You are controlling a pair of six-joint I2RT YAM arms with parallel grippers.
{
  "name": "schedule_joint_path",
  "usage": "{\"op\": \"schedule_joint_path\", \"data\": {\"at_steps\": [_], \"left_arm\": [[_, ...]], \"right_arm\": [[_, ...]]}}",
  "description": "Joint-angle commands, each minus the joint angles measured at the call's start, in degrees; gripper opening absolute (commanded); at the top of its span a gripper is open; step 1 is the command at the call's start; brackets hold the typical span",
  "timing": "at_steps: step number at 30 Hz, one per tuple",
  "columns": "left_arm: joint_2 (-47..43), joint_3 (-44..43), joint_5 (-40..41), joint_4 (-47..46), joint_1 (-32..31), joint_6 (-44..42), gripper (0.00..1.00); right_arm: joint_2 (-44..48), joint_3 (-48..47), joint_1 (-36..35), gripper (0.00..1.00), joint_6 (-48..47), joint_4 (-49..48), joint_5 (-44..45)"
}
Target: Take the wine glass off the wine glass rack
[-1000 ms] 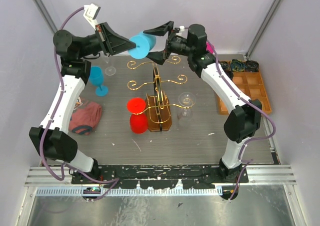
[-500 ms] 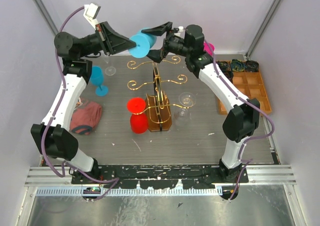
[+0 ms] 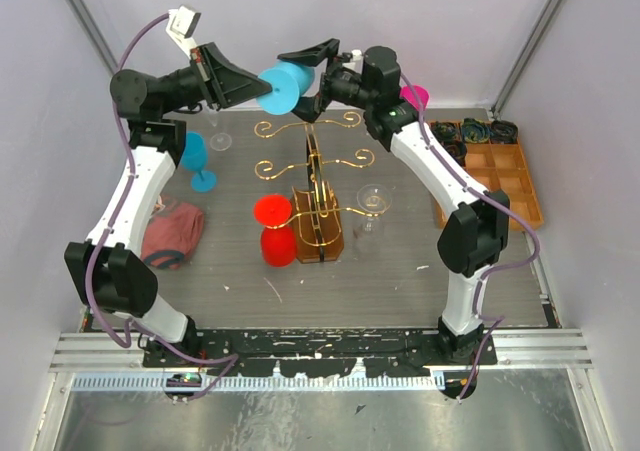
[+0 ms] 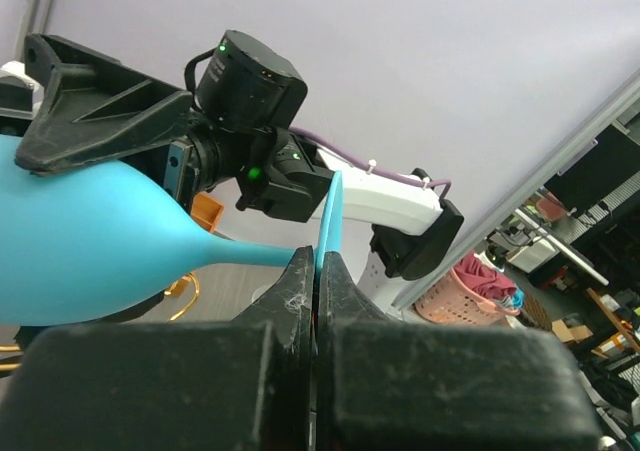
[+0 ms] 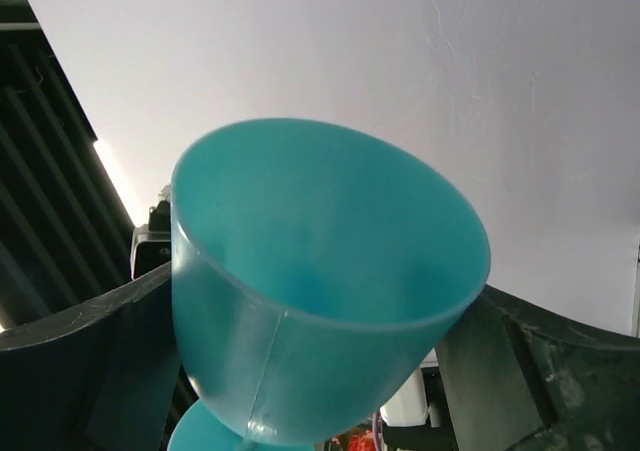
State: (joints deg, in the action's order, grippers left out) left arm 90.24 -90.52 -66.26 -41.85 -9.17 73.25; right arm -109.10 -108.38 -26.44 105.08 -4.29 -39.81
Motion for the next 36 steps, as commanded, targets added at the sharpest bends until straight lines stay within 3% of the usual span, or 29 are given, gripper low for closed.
{"op": "schedule_joint_path", "data": {"at_steps": [1, 9, 10, 13, 17, 19, 22, 26, 31, 36], "left_arm": [[-0.15, 0.26, -2.84, -2.17, -0.64, 2.92, 0.0], [-0.24, 0.61, -3.47, -2.5, -0.63, 3.21, 0.0], [-0.28, 0.61, -3.52, -2.47, -0.63, 3.26, 0.04], [-0.56, 0.84, -3.62, -2.38, -0.64, 3.37, 0.2], [-1.72, 1.92, -3.02, -2.43, -0.59, 3.39, 0.63], [-2.64, 2.73, -2.63, -2.38, -0.51, 3.39, 0.73], [-4.25, 4.06, -1.57, -2.17, 0.28, 3.13, 0.77], [-6.22, 5.7, -0.71, -0.9, 1.69, 2.67, 0.78], [-8.78, 8.14, -0.47, 1.19, 3.05, 1.99, 0.79], [-10.87, 10.35, -0.24, 4.28, 3.5, -0.19, 0.79]], "right_arm": [[-0.44, -2.74, 0.23, 0.96, -0.27, -2.17, 2.08], [-0.28, -1.79, 0.24, 0.81, 0.65, -4.03, 2.75], [-0.2, -1.66, 0.24, 0.79, 0.69, -4.17, 2.87], [-0.06, -1.49, 0.44, 0.74, 0.27, -4.45, 3.31], [0.13, -1.03, 1.59, 0.72, -1.45, -4.75, 4.15], [0.2, -1.03, 2.69, 0.7, -2.84, -4.68, 5.01], [0.11, -2.09, 4.73, 0.64, -6.17, -4.22, 6.46], [-1.35, -8.26, 8.66, 0.62, -15.58, 3.53, 7.71], [-1.07, -15.94, 15.1, 0.59, -35.06, 14.8, 15.13], [2.49, -17.06, 18.79, 0.58, -56.75, 21.65, 28.94]]}}
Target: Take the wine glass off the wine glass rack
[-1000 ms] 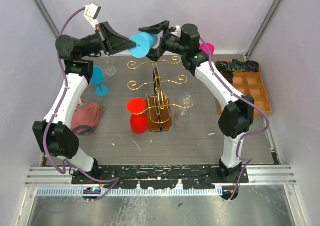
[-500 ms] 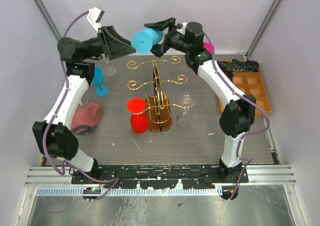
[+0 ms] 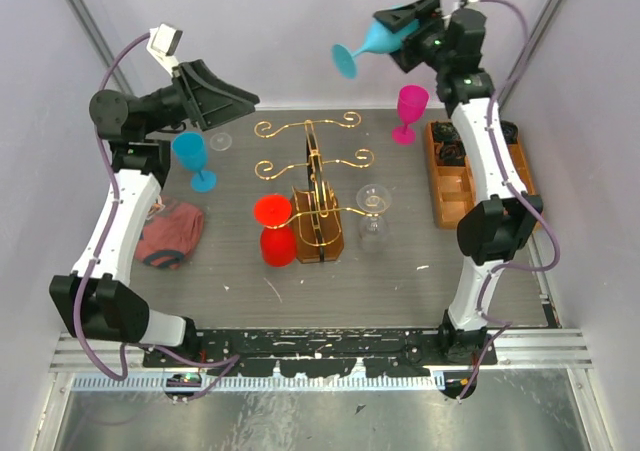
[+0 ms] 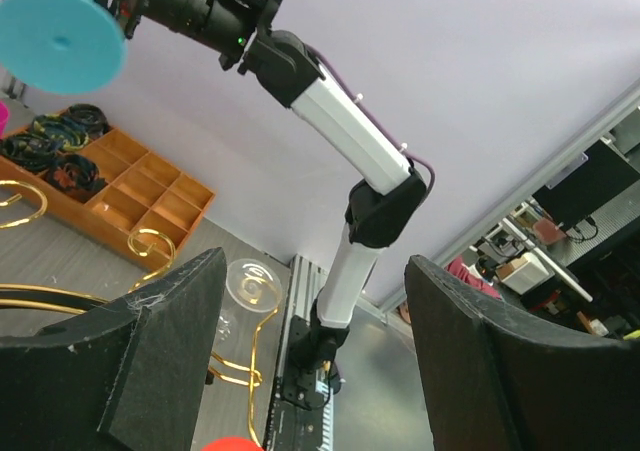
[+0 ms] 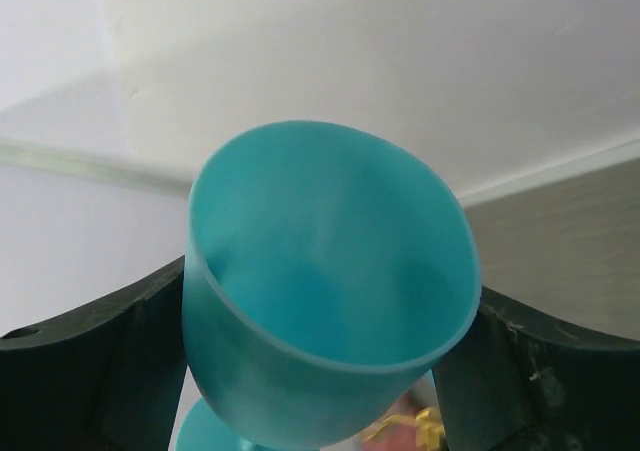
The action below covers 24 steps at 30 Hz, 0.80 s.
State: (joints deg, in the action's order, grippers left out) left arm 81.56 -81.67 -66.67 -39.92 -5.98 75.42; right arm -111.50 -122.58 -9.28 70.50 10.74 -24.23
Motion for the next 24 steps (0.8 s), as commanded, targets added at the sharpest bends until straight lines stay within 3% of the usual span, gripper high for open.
{"op": "schedule_joint_path", "data": {"at_steps": [1, 6, 13, 24], "left_arm": [[-2.51, 1.7, 0.19, 2.98, 0.37, -2.79, 0.79], [-3.29, 3.06, 0.16, 4.91, 0.4, -4.3, 0.79], [-2.63, 3.27, 0.16, 6.62, 0.44, -5.21, 0.81], [-2.12, 3.58, 0.8, 7.58, 0.45, -5.28, 0.8]], "right_arm": [[5.45, -2.73, 1.79, 0.58, -26.7, 7.63, 16.88], [8.59, 2.95, 1.38, 0.58, -43.87, 8.27, 31.56], [17.48, 24.07, -0.51, 0.58, -60.71, -6.66, 50.95], [23.56, 48.65, -1.77, 0.58, -69.35, -24.5, 57.52]]}}
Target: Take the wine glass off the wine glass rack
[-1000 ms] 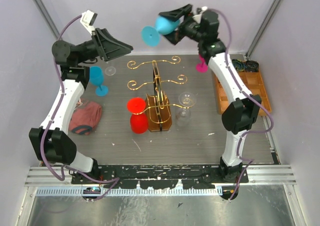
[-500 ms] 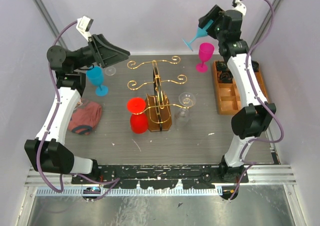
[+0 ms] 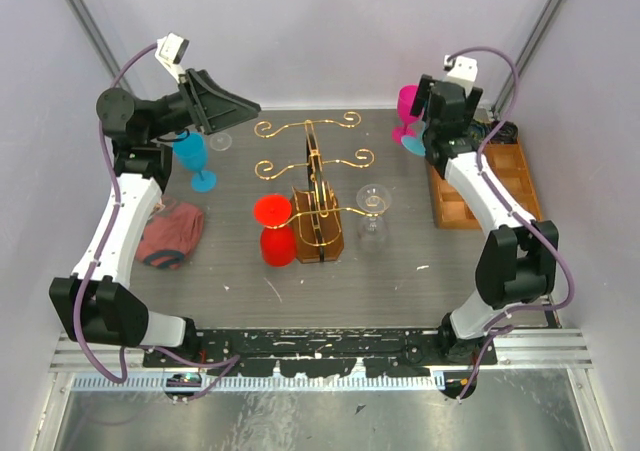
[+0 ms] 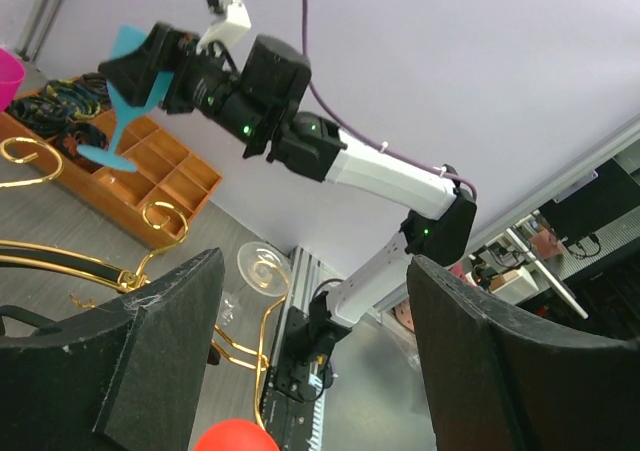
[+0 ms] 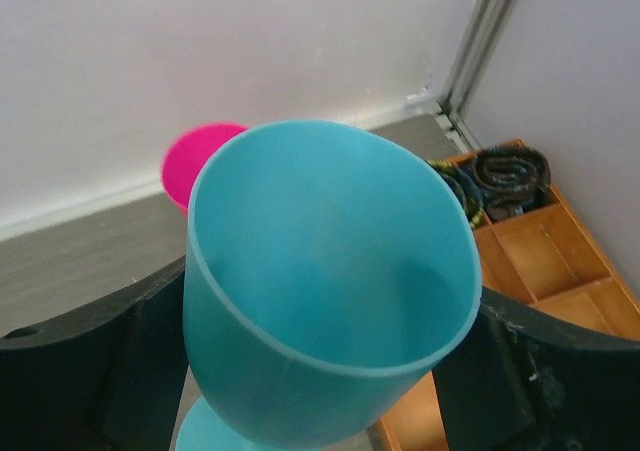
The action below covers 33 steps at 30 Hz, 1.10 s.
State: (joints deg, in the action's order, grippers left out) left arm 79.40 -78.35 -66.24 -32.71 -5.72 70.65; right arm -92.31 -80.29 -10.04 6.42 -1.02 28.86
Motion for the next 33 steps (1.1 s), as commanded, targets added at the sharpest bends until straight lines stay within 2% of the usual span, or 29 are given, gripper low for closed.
{"op": "schedule_joint_path", "data": {"at_steps": [1, 5, 8, 21, 31, 33], "left_arm": [[0.01, 0.4, 0.49, 0.48, 0.18, -0.52, 0.81], [-0.19, 1.06, 0.65, 0.72, 0.2, -0.47, 0.81], [-0.63, 1.92, 0.75, 0.81, 0.18, -0.58, 0.81], [-1.52, 2.6, 0.72, 3.65, 0.19, -1.69, 0.81], [-0.39, 3.87, 0.95, 3.69, 0.18, -1.99, 0.81], [-0.09, 3.65, 0.82, 3.64, 0.18, -1.99, 0.81]], "right_arm": [[4.76, 8.98, -1.24, 0.58, -6.35, -15.72, 4.68], [5.2, 18.4, -1.9, 0.58, -10.17, -29.96, 3.21], [3.97, 22.55, -2.98, 0.58, -12.29, -36.29, 3.35], [-8.82, 28.59, -6.08, 0.56, -22.03, -58.93, 10.52], [-15.35, 30.21, -6.4, 0.56, -22.81, -67.8, 11.82], [-16.58, 29.79, -6.39, 0.6, -22.85, -68.38, 12.2]]}}
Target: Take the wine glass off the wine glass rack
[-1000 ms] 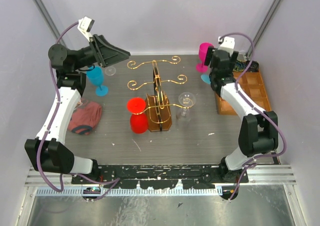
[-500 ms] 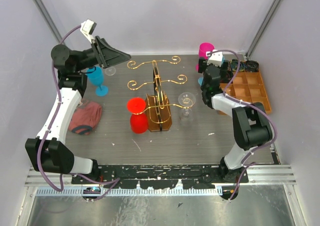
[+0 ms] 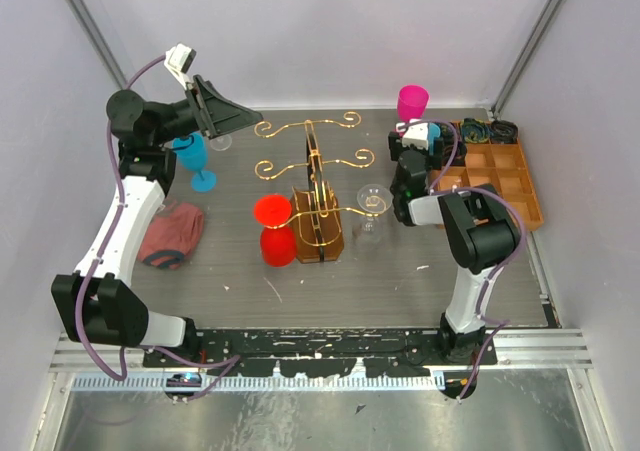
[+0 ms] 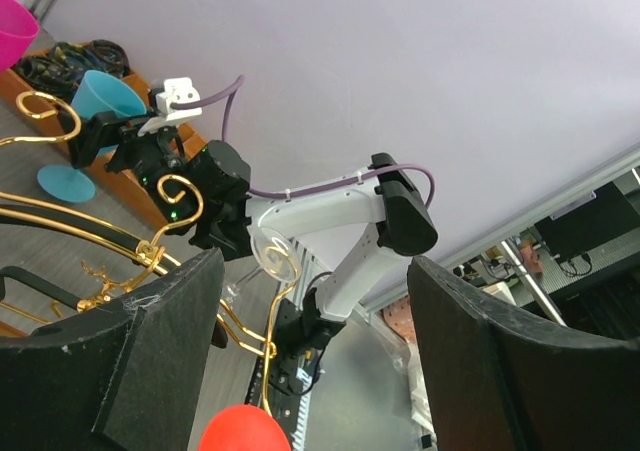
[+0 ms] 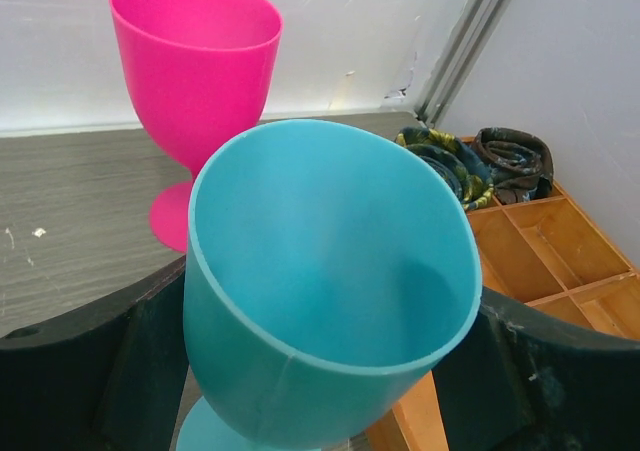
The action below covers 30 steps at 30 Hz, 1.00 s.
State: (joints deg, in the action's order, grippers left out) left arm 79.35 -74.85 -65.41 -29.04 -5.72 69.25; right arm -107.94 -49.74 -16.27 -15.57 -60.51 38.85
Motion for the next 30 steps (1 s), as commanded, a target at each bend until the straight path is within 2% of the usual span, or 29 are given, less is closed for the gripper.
{"op": "schedule_joint_path", "data": {"at_steps": [1, 3, 9, 15, 24, 30], "left_arm": [[0.03, 0.02, -0.13, -0.03, 0.18, -0.6, 0.81], [0.35, 0.05, -0.19, -0.04, 0.18, -0.57, 0.81], [1.22, 0.16, -0.19, -0.14, 0.19, -0.66, 0.81], [1.76, -0.01, -0.15, -0.04, 0.25, -0.61, 0.81], [0.48, 0.89, 0.19, 0.83, 0.19, -1.49, 0.79], [-0.31, 1.45, 0.22, 1.7, 0.18, -1.92, 0.8]], "right_arm": [[-1.75, -1.06, -0.16, 0.67, -1.09, -9.46, 2.98], [-3.12, -1.49, -0.17, 0.72, -1.7, -11.29, 3.52], [-6.29, -2.05, -0.08, 0.73, -2.39, -13.26, 3.87], [-5.24, -0.28, -0.14, 0.99, -2.58, -16.67, 4.13], [4.9, 2.06, -0.13, 1.0, 1.95, -6.12, 0.05], [14.92, 0.91, -0.1, 1.0, 8.03, 10.31, -3.24]]}}
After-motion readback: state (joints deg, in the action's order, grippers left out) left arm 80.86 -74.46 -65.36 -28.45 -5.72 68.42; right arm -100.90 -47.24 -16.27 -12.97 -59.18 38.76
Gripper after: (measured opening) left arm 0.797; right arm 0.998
